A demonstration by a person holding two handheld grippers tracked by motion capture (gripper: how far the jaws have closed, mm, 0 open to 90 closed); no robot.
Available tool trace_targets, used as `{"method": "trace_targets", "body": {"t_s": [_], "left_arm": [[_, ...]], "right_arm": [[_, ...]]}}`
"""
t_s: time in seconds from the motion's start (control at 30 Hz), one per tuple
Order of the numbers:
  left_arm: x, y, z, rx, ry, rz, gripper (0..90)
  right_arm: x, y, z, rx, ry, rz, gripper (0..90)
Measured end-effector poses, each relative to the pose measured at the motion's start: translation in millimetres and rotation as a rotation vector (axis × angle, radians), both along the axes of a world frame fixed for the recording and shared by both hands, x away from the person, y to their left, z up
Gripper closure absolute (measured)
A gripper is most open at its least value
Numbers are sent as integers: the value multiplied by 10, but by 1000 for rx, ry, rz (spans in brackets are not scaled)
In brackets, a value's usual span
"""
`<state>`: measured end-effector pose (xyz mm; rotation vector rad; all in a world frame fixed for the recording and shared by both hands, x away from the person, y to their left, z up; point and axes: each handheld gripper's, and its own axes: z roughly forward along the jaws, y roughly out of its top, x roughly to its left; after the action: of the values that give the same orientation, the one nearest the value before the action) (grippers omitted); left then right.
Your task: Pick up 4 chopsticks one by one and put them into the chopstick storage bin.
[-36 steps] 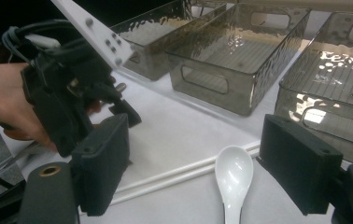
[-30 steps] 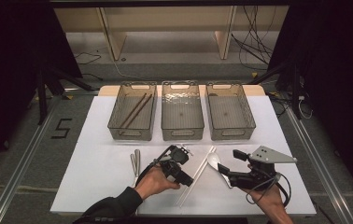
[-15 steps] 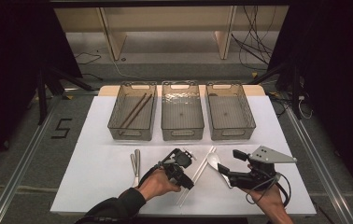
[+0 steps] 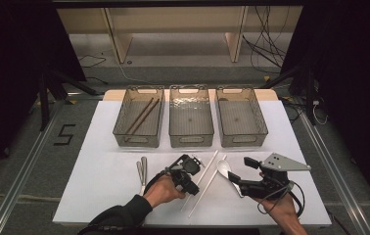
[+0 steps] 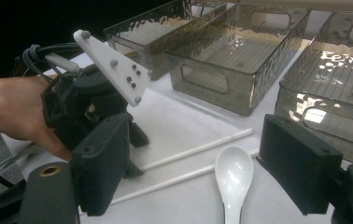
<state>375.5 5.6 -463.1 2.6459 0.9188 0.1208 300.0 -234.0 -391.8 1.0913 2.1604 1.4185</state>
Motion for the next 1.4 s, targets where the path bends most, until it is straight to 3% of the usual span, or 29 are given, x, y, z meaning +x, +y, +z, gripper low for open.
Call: {"method": "trace_targets", "body": {"t_s": [0.57, 1.03, 1.2, 1.4], "left_arm": [[23, -16, 15, -3, 12, -39, 757], [67, 28, 18, -31, 41, -15, 783], [69, 14, 16, -18, 45, -22, 762], [34, -24, 18, 9, 21, -41, 755]], "right_arm": [[2, -2, -2, 0, 1, -3, 254], [2, -4, -1, -1, 0, -1, 255], [3, -2, -2, -1, 1, -1, 255], [5, -5, -1, 0, 1, -3, 255]]}}
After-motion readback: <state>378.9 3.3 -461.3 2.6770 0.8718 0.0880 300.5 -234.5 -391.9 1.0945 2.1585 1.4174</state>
